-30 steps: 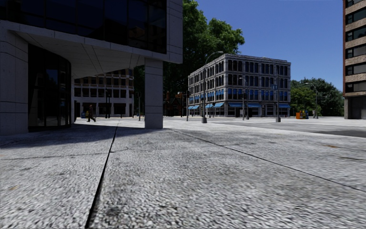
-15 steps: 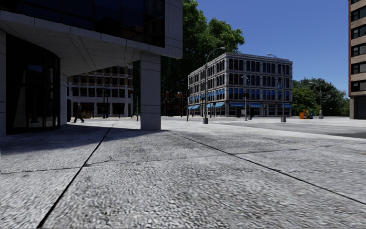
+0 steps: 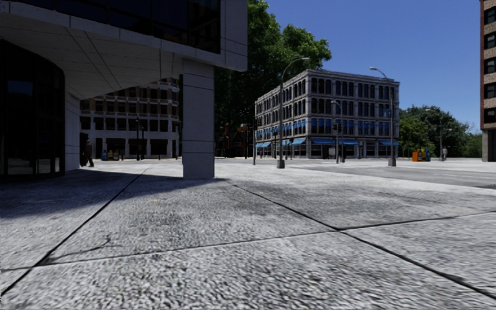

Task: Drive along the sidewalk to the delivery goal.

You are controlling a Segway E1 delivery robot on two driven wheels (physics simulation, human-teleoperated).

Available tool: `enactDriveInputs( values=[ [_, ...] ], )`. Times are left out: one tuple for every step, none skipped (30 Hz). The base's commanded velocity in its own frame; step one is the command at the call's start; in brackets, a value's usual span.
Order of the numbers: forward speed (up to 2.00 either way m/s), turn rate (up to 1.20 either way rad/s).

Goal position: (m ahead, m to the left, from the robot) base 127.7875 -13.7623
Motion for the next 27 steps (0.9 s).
enactDriveInputs(
  values=[
    [2.00,0.00],
    [2.00,0.00],
    [2.00,0.00],
    [2.00,0.00],
    [2.00,0.00],
    [2.00,0.00],
    [2.00,0.00],
    [2.00,0.00],
    [2.00,0.00],
    [2.00,0.00],
    [2.00,0.00],
    [2.00,0.00],
    [2.00,0.00],
    [2.00,0.00],
    [2.00,0.00],
    [2.00,0.00],
    [2.00,0.00],
    [2.00,0.00],
    [2.00,0.00],
    [2.00,0.00],
    [2.00,0.00],
    [2.00,0.00],
    [2.00,0.00],
    [2.00,0.00],
    [2.00,0.00],
    [2.00,0.00],
    [2.00,0.00]
  ],
)
